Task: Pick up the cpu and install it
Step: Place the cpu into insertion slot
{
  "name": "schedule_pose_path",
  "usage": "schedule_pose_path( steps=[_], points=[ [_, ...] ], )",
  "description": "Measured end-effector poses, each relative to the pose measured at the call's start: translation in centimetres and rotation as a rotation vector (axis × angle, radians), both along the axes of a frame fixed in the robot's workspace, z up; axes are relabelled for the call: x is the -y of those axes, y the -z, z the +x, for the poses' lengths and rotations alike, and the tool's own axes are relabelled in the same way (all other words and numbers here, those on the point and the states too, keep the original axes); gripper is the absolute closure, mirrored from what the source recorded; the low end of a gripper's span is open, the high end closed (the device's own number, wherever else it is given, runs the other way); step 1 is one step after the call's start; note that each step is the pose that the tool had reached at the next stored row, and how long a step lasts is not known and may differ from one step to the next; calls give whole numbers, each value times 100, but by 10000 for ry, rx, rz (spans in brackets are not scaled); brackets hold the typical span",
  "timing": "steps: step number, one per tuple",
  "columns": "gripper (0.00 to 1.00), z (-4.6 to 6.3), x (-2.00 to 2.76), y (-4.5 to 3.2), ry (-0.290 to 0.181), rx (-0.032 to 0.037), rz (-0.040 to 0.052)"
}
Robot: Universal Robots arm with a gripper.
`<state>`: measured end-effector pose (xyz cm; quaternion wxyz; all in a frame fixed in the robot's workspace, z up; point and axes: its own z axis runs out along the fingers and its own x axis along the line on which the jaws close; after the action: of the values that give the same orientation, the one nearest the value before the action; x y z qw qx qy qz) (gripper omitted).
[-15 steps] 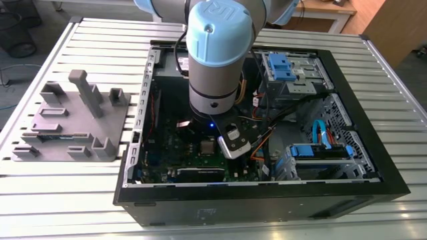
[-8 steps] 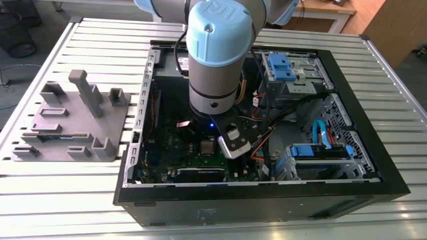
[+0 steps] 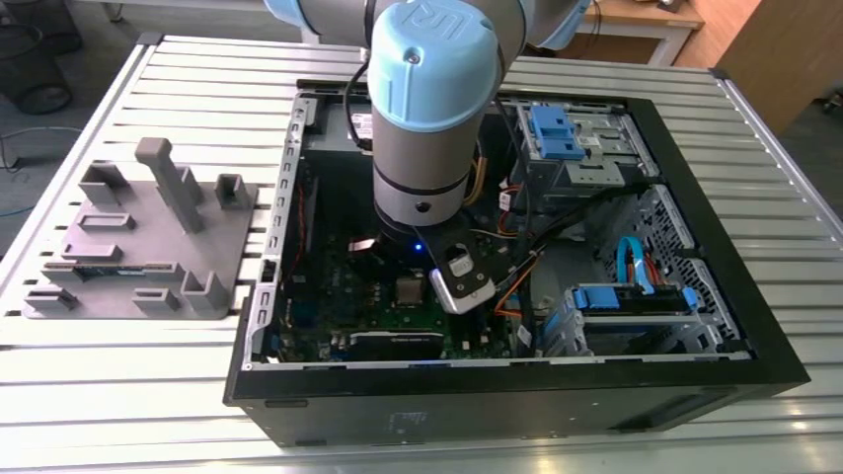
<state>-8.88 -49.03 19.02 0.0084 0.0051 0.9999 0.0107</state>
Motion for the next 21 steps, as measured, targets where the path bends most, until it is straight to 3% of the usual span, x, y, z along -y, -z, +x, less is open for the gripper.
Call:
schedule_pose_path(
  steps=[9, 21],
  points=[
    [58, 1, -1, -55, 0, 1, 4],
    [58, -36, 0, -56, 0, 0, 57]
  ],
)
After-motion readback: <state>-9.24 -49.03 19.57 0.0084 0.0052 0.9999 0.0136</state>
